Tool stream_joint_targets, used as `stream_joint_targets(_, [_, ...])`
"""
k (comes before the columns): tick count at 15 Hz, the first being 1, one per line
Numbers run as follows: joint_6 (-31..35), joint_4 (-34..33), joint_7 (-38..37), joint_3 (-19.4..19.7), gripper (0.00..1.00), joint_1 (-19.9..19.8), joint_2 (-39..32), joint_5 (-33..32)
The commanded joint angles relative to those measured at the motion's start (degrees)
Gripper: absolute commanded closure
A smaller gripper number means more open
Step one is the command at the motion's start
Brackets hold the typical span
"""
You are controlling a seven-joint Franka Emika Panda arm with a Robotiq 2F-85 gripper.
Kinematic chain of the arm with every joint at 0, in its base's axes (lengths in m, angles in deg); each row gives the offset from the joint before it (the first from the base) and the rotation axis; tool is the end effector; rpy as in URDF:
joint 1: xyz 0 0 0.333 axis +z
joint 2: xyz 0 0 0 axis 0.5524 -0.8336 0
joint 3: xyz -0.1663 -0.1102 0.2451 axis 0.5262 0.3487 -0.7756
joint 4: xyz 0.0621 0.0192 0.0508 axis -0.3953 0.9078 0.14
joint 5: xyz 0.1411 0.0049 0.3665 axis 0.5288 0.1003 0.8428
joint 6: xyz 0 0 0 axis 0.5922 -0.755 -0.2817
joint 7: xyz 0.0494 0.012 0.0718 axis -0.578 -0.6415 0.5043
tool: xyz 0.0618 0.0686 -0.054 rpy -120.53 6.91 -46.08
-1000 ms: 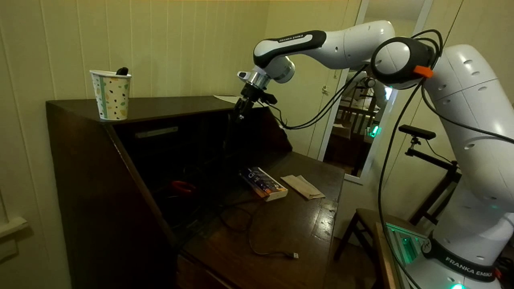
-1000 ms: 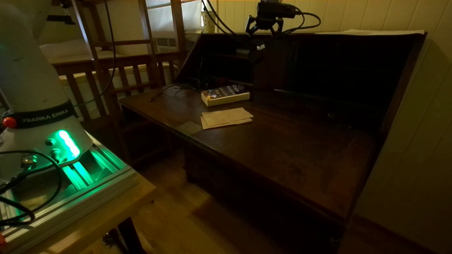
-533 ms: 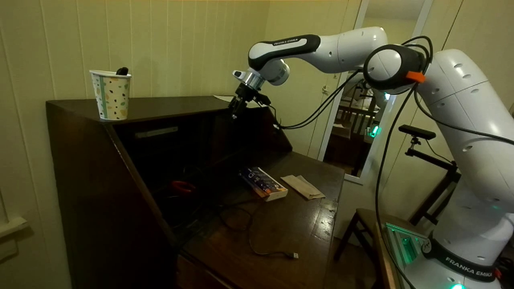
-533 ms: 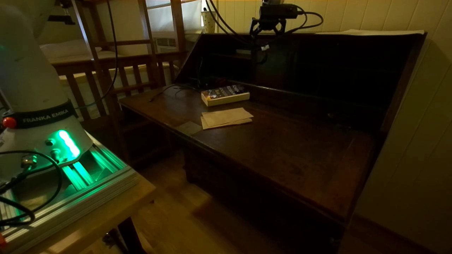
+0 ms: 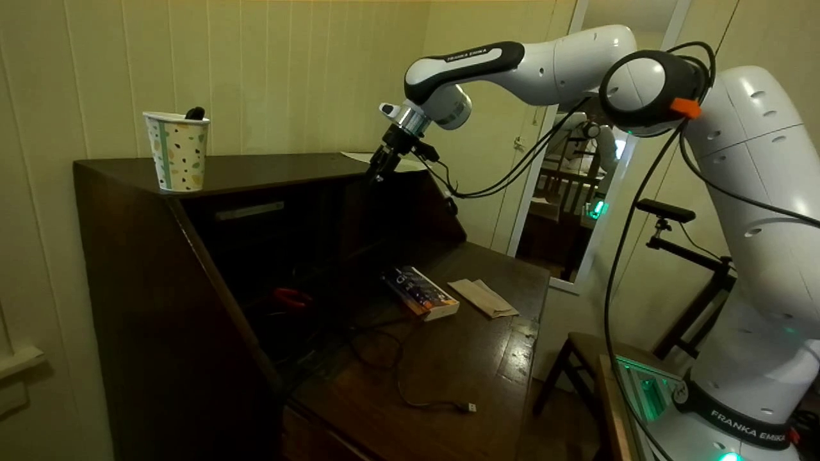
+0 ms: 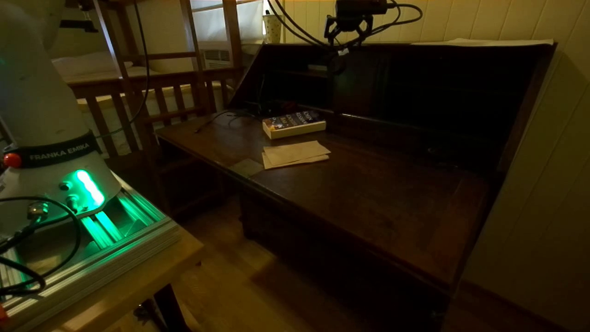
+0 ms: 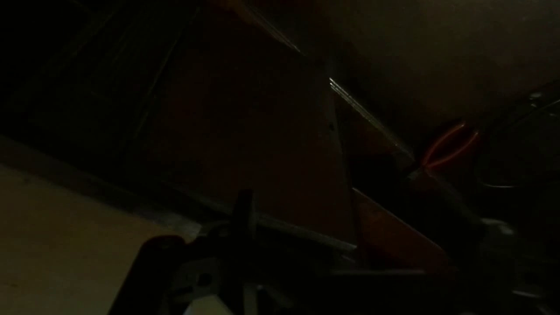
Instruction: Open the compartment on the chest drawer
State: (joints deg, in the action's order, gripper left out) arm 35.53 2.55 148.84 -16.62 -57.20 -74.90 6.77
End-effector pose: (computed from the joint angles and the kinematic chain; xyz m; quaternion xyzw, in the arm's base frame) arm 0.7110 -0.2523 0.4205 -0.9172 -0.3233 -0.2257 0.0579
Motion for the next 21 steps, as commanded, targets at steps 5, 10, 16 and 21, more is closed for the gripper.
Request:
stream_joint_targets(5, [4.7,6.6,-24.1,2.2,0.0,3.7,1.7,0.7])
stream_joint_targets(10, [23.5,10.4,-35.9,3.2,0.0,8.2,-0.3,-4.1])
stream_joint_targets(16, [35.1,17.9,-32.7,-0.6,0.0,6.1,1.1,-8.1])
stream_joint_targets(21, [48.9,18.8,-28.0,-5.8,0.0,2.9,-1.6,-10.5])
